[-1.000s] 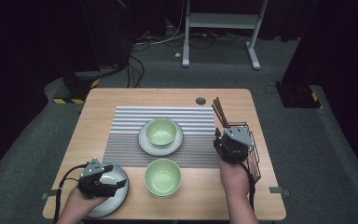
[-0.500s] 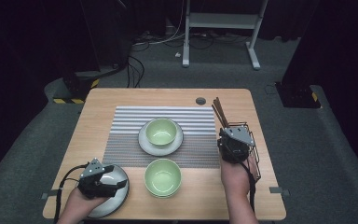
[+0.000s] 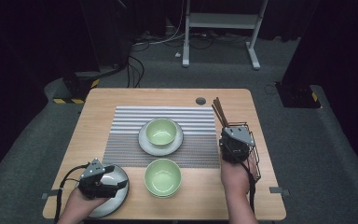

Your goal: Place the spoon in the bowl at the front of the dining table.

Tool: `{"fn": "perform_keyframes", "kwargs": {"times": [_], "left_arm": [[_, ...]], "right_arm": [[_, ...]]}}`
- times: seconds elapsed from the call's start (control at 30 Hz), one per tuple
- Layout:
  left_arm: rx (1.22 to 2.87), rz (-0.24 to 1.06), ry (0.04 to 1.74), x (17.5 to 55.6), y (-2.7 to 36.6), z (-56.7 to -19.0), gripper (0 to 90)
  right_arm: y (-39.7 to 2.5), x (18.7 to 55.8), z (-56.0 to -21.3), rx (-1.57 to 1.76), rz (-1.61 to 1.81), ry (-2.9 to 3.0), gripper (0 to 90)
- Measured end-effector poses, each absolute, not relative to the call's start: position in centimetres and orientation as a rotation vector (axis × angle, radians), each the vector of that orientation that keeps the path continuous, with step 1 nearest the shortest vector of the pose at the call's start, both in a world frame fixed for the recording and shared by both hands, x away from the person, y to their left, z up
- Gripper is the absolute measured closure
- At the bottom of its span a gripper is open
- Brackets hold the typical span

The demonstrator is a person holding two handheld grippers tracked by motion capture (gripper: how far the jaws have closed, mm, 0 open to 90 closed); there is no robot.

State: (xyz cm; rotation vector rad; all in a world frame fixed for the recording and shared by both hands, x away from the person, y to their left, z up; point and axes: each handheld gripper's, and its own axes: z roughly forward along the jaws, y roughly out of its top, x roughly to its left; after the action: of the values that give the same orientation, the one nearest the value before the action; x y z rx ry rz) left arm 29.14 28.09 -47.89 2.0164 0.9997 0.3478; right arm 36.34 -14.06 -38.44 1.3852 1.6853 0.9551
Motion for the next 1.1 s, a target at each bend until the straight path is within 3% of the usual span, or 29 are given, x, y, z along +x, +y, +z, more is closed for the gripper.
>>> {"fn": "perform_keyframes", "kwargs": {"times": [1.1], "left_arm": [[2.004, 0.352, 1.005, 29.2, 28.3, -47.9, 19.2]], "right_arm": [[-14.0, 34.4, -37.1, 1.214, 1.021, 1.631, 88.6]]}}
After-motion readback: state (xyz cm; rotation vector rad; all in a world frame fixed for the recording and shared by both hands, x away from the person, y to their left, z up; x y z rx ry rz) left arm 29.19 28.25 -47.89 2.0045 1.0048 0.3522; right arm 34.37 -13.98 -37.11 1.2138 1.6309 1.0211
